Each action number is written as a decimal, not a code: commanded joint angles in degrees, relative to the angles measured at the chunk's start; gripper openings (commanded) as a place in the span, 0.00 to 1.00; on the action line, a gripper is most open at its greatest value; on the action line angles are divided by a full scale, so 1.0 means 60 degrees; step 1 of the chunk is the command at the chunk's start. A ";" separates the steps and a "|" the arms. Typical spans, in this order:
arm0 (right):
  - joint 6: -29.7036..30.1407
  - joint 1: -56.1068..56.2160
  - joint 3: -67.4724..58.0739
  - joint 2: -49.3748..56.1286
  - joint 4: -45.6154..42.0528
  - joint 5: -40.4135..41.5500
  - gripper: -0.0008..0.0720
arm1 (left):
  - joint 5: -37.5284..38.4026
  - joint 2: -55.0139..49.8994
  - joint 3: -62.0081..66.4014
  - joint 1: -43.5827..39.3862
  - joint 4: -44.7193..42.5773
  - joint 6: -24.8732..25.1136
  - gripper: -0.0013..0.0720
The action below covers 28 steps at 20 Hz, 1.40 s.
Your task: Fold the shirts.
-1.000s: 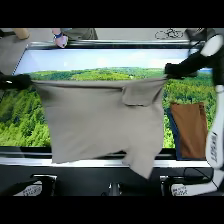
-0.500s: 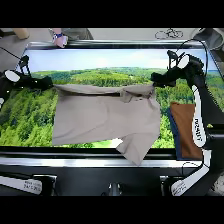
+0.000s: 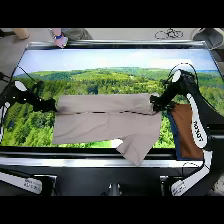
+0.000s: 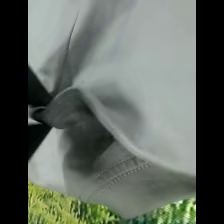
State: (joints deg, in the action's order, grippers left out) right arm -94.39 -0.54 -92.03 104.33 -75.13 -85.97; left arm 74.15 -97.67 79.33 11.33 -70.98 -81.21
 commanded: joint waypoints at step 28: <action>0.1220 -0.0936 0.7570 -0.5005 0.0882 0.1096 0.71 | -0.1712 0.4641 -0.7333 0.1016 0.1370 0.0900 0.04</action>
State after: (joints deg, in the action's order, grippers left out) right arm -89.10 -6.20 -52.80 75.24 -74.72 -81.62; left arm 64.34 -70.15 35.42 17.85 -63.00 -75.81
